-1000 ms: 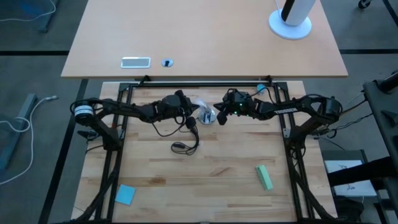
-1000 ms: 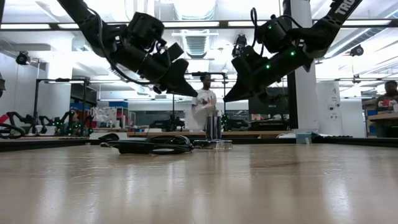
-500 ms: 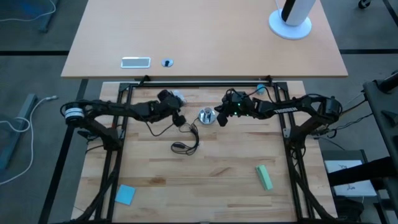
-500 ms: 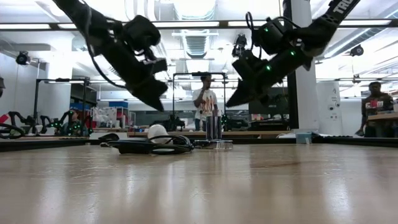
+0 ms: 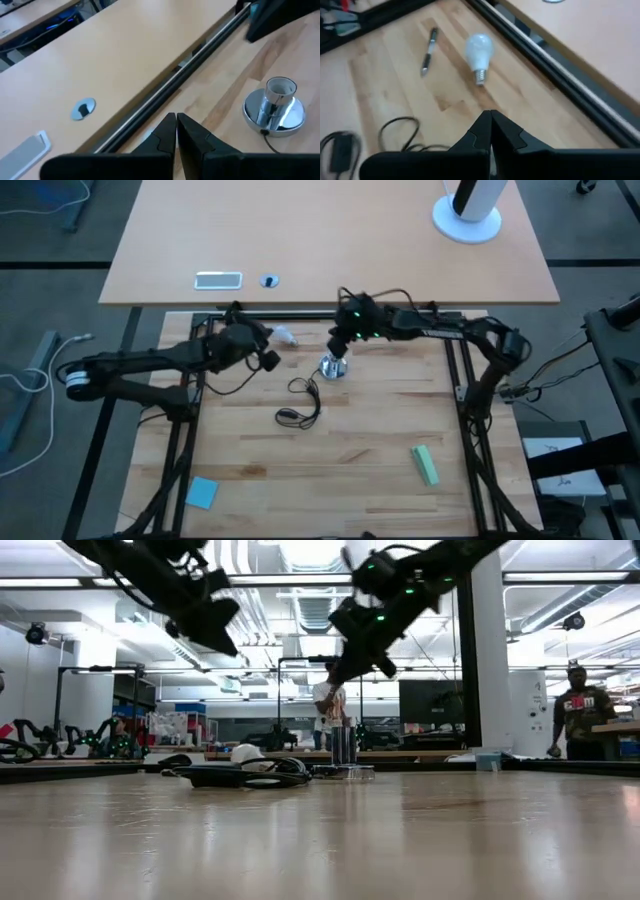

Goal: Screw lightbulb
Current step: Insert the lightbulb into the lamp

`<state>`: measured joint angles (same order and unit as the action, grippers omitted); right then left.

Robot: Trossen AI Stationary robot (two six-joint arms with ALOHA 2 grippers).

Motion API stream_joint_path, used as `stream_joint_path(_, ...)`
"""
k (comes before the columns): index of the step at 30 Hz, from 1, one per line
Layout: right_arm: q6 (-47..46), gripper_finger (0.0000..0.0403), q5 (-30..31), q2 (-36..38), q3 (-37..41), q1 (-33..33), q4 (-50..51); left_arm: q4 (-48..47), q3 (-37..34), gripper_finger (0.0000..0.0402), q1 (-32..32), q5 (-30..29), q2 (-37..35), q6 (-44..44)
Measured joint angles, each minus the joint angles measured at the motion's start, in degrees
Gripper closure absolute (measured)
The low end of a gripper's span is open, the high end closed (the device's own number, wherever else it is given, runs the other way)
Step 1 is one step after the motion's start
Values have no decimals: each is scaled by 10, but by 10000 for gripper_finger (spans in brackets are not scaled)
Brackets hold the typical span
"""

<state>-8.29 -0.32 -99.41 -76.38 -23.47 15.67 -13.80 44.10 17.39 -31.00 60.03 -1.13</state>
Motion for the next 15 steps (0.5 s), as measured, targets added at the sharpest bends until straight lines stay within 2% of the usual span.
stream_joint_path(7, 15, 396, -1, -127, -176, 0, 53, -48, -20, 401, -1, 1, -68, -25)
stream_joint_path(10, 16, 373, -2, -176, -254, -1, 88, -47, -45, 398, -2, 1, -99, -35)
stream_joint_path(15, 23, 313, 1, -258, -383, -1, 164, -22, -95, 401, -2, 2, -146, -59)
